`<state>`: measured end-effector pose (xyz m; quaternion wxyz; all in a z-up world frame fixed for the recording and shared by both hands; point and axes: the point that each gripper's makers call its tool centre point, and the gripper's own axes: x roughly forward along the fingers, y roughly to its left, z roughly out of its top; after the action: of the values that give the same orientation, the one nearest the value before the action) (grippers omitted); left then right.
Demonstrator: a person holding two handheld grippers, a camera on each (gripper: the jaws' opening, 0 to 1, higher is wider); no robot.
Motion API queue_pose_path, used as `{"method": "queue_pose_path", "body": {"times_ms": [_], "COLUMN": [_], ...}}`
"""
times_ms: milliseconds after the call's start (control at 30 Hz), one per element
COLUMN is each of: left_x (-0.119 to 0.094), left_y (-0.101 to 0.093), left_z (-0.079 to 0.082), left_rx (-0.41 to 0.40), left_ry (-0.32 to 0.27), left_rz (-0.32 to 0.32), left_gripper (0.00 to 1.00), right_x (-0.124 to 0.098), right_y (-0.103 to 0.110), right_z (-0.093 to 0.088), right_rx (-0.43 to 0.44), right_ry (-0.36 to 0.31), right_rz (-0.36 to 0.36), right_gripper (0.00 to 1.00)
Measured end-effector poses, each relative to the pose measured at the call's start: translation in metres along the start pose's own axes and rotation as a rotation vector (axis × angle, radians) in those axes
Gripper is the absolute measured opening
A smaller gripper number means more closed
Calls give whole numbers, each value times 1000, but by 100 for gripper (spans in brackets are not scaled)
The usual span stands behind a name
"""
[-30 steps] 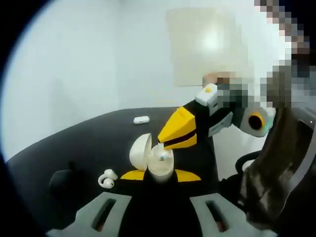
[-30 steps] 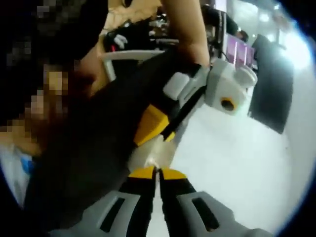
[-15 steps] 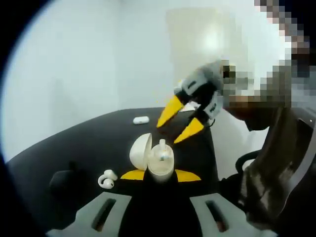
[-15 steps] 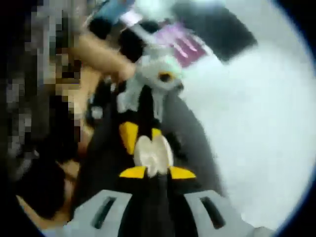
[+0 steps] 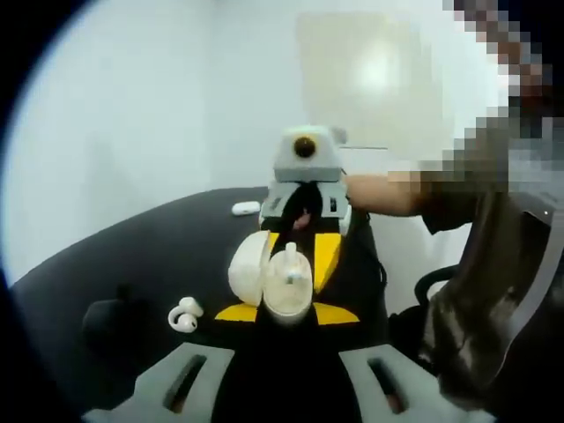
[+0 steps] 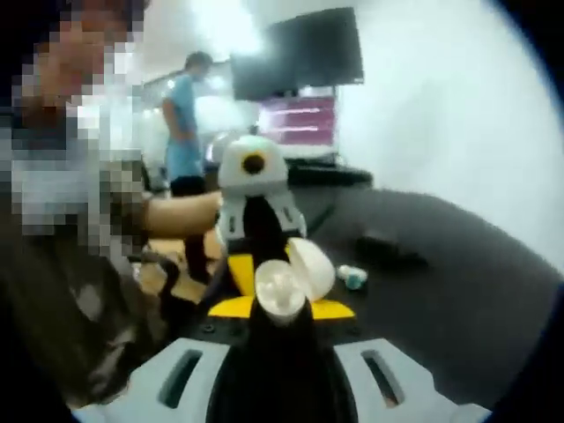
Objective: Pick up three earphones and place each one into its charging case using tactile feedback, ensure that each earphone is properly inserted and securely positioned inside the case.
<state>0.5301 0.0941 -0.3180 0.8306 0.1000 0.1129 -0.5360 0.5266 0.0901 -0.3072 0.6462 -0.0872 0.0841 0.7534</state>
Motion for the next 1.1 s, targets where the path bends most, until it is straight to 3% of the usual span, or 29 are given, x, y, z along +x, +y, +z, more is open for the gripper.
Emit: {"method": "queue_pose_path", "body": {"times_ms": [67, 100, 167, 233, 300, 367, 400, 433, 600, 733, 867, 1033, 1100], "left_x": [-6, -11, -23, -44, -59, -60, -54, -49, -24, -13, -10, -7, -8], "left_y": [2, 2, 6, 24, 51, 72, 80, 84, 82, 81, 78, 75, 73], "left_z": [1, 6, 17, 23, 26, 25, 19, 15, 6, -8, -16, -16, -15], "left_rx": [-3, -10, -70, -128, -242, -380, -452, -466, -429, -351, -334, -389, -383], "left_ry": [-3, -25, -79, -104, -118, -84, -14, 52, 316, 456, 500, 465, 454], "left_rz": [-4, -13, -11, 47, 126, 159, 173, 183, 165, 201, 208, 198, 222], "left_gripper": [22, 23, 23, 21, 17, 16, 15, 15, 12, 10, 8, 2, 1], "right_x": [-9, -9, -11, -9, -7, -5, -4, -3, -4, -4, -5, -5, -5], "right_y": [1, 2, 2, 0, 1, 4, 4, 5, 4, 5, 4, 2, 1], "right_z": [2, 9, 6, 4, 3, 0, -1, -2, -2, -2, -2, -2, -2], "right_rx": [-6, -7, 35, 34, 40, 24, 10, -10, -37, -48, -74, -56, -54], "right_ry": [12, -36, -30, -21, -12, 2, 11, 17, 15, 19, 20, 14, 12], "right_rz": [-7, -2, 7, -11, -12, -14, -14, -16, -22, -32, -43, -37, -39], "right_gripper": [22, 22, 22, 22, 22, 22, 22, 22, 22, 22, 22, 22, 22]}}
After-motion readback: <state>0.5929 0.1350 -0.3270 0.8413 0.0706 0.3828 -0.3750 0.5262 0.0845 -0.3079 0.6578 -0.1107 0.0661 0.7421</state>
